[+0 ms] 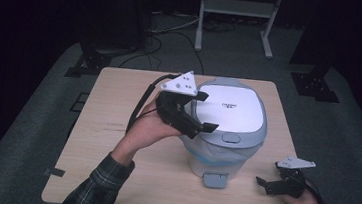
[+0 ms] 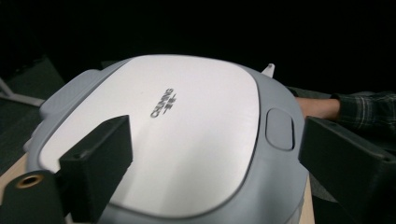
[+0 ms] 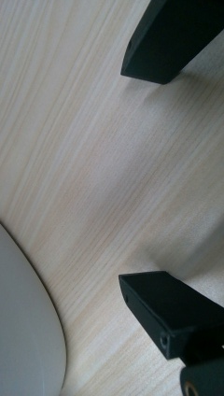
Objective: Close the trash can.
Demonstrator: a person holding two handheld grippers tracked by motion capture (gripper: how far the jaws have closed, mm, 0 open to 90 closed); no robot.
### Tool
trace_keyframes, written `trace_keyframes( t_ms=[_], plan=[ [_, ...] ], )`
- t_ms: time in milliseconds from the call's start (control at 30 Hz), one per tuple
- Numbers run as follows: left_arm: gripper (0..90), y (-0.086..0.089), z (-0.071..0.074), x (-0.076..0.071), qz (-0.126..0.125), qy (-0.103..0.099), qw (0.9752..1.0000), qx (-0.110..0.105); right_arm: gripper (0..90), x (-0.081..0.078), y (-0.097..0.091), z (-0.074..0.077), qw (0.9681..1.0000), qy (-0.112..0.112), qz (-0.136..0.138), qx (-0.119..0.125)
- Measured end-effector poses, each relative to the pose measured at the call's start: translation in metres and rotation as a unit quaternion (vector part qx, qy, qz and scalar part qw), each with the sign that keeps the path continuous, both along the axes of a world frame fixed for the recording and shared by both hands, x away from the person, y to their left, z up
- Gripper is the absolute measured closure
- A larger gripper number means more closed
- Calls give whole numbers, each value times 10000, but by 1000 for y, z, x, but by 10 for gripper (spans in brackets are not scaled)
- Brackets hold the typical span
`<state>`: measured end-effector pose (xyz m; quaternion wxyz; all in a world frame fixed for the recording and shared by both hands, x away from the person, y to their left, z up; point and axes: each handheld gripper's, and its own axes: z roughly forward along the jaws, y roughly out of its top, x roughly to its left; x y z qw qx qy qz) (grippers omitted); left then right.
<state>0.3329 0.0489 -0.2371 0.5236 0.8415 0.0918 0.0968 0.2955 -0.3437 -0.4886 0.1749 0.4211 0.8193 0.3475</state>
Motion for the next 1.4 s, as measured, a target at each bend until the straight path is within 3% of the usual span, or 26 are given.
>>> trace_keyframes(
  t_ms=[100, 300, 667, 1100, 1400],
  plan=[
    [26, 9, -2, -2, 213, -23, 9998, 11, 16, 0, 0, 0, 10000, -1, 1, 0],
    [0, 29, -8, -3, 462, -45, 9989, -73, 16, 0, 0, 0, 10000, -1, 1, 1],
    [0, 55, -21, -5, 776, -73, 9969, -91, 16, 0, 0, 0, 10000, 0, 0, -1],
    [0, 88, -49, -7, 1147, -67, 9934, -54, 16, 0, 0, 0, 10000, 0, 1, 1],
    [0, 110, -73, -10, 1454, -61, 9893, -72, 16, 0, 0, 0, 10000, 1, 0, 1]
  ],
)
